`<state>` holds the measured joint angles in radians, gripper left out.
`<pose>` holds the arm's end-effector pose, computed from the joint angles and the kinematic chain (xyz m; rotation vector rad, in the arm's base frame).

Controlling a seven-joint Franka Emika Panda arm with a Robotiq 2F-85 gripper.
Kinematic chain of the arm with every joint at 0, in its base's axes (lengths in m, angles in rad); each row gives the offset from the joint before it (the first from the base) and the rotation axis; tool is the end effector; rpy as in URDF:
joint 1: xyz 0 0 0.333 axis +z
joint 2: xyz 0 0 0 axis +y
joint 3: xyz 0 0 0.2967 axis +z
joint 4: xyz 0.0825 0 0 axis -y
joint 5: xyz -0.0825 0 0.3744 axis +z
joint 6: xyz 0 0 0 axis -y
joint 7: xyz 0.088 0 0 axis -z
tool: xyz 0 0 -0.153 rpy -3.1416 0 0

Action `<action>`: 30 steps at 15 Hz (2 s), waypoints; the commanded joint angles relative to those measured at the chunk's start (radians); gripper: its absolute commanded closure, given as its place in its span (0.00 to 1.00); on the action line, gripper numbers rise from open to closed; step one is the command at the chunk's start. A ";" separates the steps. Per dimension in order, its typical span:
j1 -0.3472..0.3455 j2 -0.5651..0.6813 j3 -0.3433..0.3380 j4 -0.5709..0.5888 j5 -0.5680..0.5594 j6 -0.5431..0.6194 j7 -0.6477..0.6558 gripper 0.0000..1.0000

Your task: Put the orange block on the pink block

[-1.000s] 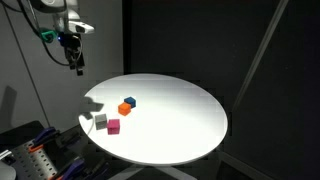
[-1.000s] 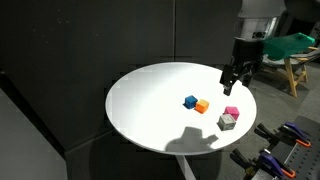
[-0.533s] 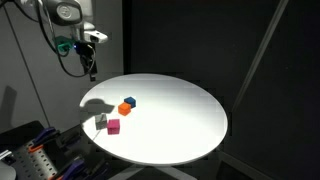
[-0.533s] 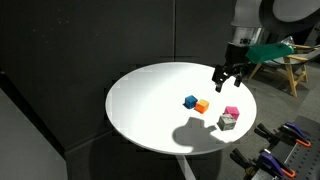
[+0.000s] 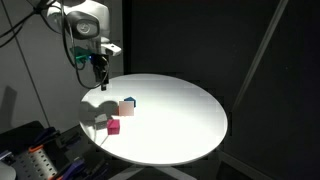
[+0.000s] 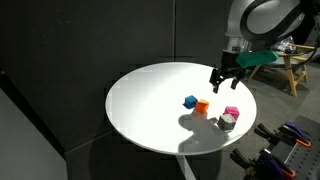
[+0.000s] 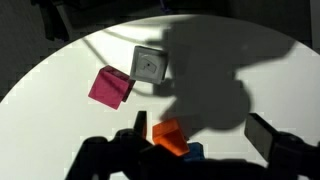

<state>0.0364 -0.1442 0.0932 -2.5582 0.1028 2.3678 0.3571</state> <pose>0.4266 0.0587 0.2567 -3.0606 0.4688 0.0907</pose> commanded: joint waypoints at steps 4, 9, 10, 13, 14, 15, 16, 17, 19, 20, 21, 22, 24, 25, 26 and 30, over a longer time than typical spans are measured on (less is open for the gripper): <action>-0.030 0.144 -0.065 0.102 -0.030 0.010 -0.139 0.00; -0.037 0.230 -0.090 0.146 -0.092 0.087 -0.205 0.00; -0.036 0.245 -0.092 0.152 -0.102 0.111 -0.209 0.00; -0.033 0.286 -0.096 0.163 -0.113 0.174 -0.221 0.00; -0.032 0.300 -0.095 0.166 -0.112 0.194 -0.228 0.00; -0.032 0.315 -0.096 0.168 -0.112 0.214 -0.234 0.00; -0.032 0.329 -0.096 0.171 -0.107 0.229 -0.239 0.00; -0.032 0.344 -0.096 0.177 -0.105 0.243 -0.245 0.00; -0.035 0.375 -0.093 0.191 -0.094 0.260 -0.263 0.00; -0.036 0.392 -0.093 0.200 -0.092 0.266 -0.268 0.00; -0.037 0.407 -0.091 0.209 -0.088 0.268 -0.277 0.00; -0.038 0.423 -0.089 0.219 -0.083 0.270 -0.287 0.00; -0.037 0.449 -0.086 0.238 -0.083 0.273 -0.296 0.00; -0.035 0.462 -0.085 0.248 -0.085 0.274 -0.300 0.00; -0.033 0.476 -0.084 0.258 -0.086 0.272 -0.302 0.00; -0.025 0.515 -0.081 0.291 -0.093 0.268 -0.310 0.00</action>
<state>0.0091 0.3380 0.0075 -2.3076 0.0073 2.6385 0.0723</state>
